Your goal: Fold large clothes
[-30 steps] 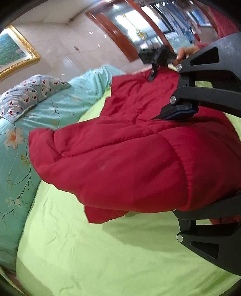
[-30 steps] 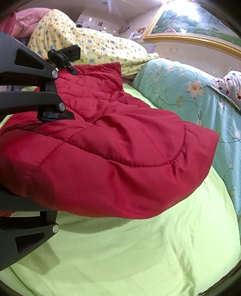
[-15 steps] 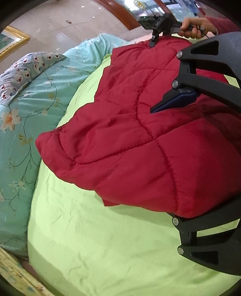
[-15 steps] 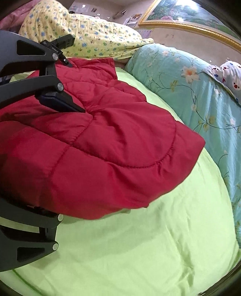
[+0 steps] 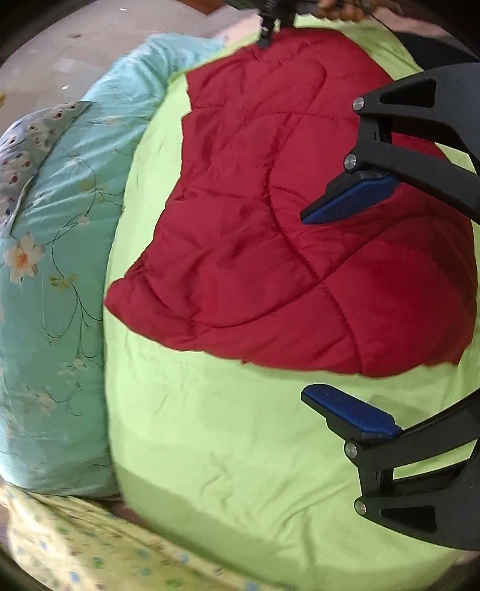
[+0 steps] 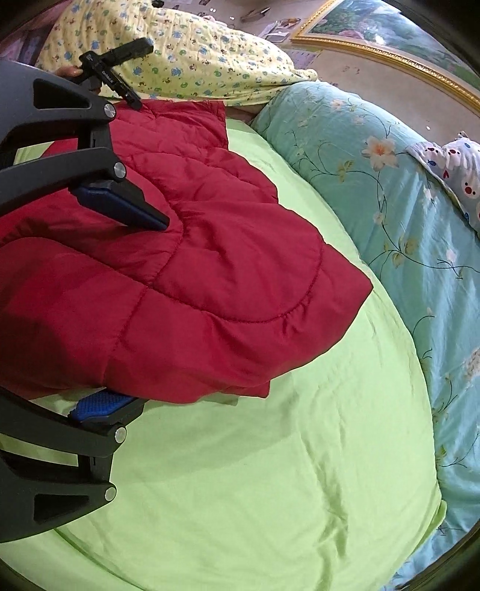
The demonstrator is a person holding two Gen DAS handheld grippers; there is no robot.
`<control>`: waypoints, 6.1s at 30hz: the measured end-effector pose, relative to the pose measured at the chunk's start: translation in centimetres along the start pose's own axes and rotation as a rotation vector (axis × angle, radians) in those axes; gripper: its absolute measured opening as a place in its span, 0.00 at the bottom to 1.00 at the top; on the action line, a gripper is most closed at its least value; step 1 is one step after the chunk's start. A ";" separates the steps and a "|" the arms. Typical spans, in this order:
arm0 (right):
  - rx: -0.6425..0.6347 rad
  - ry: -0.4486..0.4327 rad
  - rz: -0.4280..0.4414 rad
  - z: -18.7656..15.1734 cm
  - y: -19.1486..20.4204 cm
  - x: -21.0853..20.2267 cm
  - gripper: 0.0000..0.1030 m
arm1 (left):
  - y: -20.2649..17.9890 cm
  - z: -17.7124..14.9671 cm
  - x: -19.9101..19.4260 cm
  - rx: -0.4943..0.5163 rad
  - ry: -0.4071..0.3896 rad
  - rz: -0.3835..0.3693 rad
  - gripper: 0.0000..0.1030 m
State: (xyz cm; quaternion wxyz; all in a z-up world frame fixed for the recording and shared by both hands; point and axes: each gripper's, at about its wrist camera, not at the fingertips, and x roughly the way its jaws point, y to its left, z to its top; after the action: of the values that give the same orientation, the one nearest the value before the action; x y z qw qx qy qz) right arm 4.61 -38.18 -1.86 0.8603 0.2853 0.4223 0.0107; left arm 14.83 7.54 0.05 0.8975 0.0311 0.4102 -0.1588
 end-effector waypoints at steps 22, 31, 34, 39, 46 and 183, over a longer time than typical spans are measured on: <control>-0.400 -0.113 0.024 -4.3 12.5 -2.3 0.79 | -5.8 -3.9 -4.9 0.052 -0.054 -0.355 0.85; -0.507 0.030 -0.095 -5.9 13.3 3.8 0.77 | -6.2 -4.9 -0.5 0.056 -0.013 -0.232 0.85; -0.484 0.026 -0.118 -4.9 12.2 5.0 0.77 | -6.2 -3.9 0.7 0.039 -0.014 -0.221 0.85; -0.451 -0.015 -0.183 -3.2 10.9 6.2 0.77 | -6.8 -2.6 2.2 0.053 -0.017 -0.169 0.86; -0.419 -0.050 -0.240 -0.7 9.6 7.8 0.77 | -7.4 -0.2 5.0 0.045 0.005 -0.114 0.89; -0.338 -0.074 -0.187 -3.4 9.4 7.5 0.54 | -10.8 -1.0 5.9 0.040 0.043 0.089 1.00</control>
State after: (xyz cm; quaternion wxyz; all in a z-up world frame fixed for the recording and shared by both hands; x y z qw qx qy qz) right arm 9.05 -26.75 -4.25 0.9082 0.0966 0.4072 -0.0092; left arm 14.33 -4.00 -4.21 0.8939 0.0706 0.4242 -0.1264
